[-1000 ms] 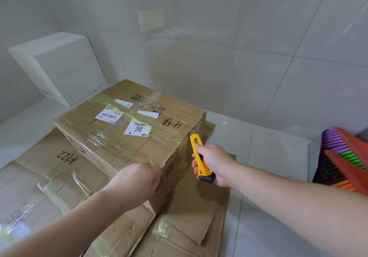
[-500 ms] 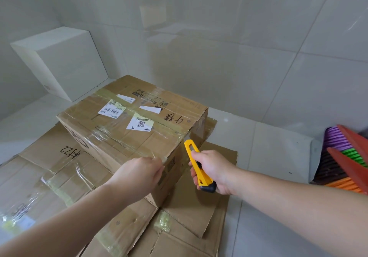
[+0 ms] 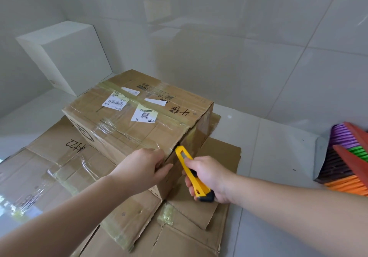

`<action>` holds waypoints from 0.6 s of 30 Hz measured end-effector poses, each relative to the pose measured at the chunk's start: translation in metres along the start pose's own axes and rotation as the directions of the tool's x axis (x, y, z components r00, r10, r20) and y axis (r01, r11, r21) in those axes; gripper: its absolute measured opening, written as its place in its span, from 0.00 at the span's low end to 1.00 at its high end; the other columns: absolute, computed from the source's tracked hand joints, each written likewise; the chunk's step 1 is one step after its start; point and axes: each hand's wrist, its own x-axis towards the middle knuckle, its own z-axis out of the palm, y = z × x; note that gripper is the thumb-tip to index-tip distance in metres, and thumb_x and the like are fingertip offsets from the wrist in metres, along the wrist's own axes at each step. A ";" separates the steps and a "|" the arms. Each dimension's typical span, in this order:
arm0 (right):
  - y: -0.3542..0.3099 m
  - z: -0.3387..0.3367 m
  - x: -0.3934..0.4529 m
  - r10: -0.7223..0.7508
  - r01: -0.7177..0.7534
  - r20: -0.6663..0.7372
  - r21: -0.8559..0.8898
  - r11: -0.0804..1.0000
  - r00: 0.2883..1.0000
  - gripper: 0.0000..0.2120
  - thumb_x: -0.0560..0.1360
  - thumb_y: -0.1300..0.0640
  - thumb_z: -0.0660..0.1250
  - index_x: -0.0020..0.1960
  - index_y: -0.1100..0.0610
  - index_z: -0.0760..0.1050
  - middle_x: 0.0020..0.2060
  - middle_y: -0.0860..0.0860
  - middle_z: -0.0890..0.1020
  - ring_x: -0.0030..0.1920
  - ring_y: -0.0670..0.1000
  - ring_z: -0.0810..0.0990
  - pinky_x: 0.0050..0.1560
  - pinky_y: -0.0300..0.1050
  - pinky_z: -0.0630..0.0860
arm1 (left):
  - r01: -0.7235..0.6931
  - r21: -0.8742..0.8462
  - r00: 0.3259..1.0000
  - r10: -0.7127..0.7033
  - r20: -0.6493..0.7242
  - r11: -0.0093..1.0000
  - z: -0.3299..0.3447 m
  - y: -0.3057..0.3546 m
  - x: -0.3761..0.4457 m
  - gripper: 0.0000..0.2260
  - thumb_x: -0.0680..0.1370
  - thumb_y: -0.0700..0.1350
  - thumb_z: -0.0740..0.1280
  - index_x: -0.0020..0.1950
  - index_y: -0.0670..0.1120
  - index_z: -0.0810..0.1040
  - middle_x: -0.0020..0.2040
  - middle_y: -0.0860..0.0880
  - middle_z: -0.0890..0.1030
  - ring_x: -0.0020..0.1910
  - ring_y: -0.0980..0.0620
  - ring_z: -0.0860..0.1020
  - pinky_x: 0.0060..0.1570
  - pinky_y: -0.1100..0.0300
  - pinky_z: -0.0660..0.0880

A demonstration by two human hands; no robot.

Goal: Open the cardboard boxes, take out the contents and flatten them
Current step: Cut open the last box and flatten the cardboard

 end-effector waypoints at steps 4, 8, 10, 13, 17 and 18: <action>0.017 0.008 -0.011 0.048 -0.038 0.124 -0.081 0.996 0.991 0.15 0.82 0.51 0.58 0.44 0.61 0.72 0.28 0.54 0.75 0.23 0.50 0.73 0.24 0.38 0.71 | 0.044 -0.137 0.998 -0.050 -0.046 0.990 -0.002 -0.005 -0.008 0.10 0.76 0.51 0.56 0.39 0.49 0.70 0.28 0.53 0.72 0.26 0.54 0.70 0.28 0.57 0.71; 0.022 0.011 -0.015 0.059 -0.032 0.203 -0.133 0.991 0.978 0.15 0.82 0.50 0.58 0.44 0.61 0.71 0.28 0.54 0.74 0.23 0.49 0.72 0.24 0.37 0.70 | 0.110 -0.147 0.992 -0.118 -0.046 0.983 -0.004 -0.006 -0.003 0.06 0.77 0.39 0.60 0.46 0.49 0.73 0.29 0.54 0.75 0.26 0.56 0.72 0.28 0.65 0.68; 0.019 0.005 -0.016 0.058 -0.032 0.194 -0.135 0.990 0.979 0.16 0.81 0.49 0.58 0.43 0.61 0.71 0.27 0.53 0.74 0.23 0.50 0.72 0.24 0.37 0.70 | 0.109 -0.144 0.992 -0.117 -0.054 0.984 -0.005 -0.006 -0.003 0.06 0.77 0.38 0.60 0.47 0.48 0.73 0.29 0.53 0.75 0.26 0.56 0.71 0.28 0.64 0.68; 0.016 -0.007 -0.020 0.038 -0.010 0.167 -0.164 0.986 0.985 0.18 0.81 0.48 0.59 0.43 0.62 0.72 0.26 0.53 0.74 0.22 0.50 0.72 0.24 0.37 0.70 | 0.109 -0.139 0.988 -0.123 -0.091 0.984 -0.008 -0.004 -0.002 0.04 0.77 0.40 0.61 0.47 0.47 0.74 0.27 0.54 0.74 0.26 0.56 0.71 0.28 0.62 0.69; 0.016 -0.017 -0.027 0.017 0.015 0.144 -0.217 0.976 0.989 0.16 0.81 0.51 0.58 0.44 0.62 0.72 0.26 0.54 0.74 0.22 0.50 0.71 0.24 0.38 0.70 | 0.023 -0.054 0.988 -0.031 -0.148 0.998 -0.011 0.004 0.004 0.07 0.77 0.45 0.57 0.48 0.49 0.75 0.25 0.56 0.70 0.23 0.57 0.69 0.24 0.62 0.67; 0.016 -0.018 -0.028 0.014 0.018 0.140 -0.227 0.974 0.990 0.15 0.81 0.52 0.57 0.43 0.62 0.71 0.27 0.54 0.74 0.22 0.49 0.71 0.24 0.37 0.70 | -0.021 -0.036 0.987 0.015 -0.162 0.999 -0.012 0.008 0.005 0.08 0.76 0.46 0.56 0.47 0.49 0.75 0.24 0.58 0.67 0.22 0.58 0.67 0.22 0.65 0.64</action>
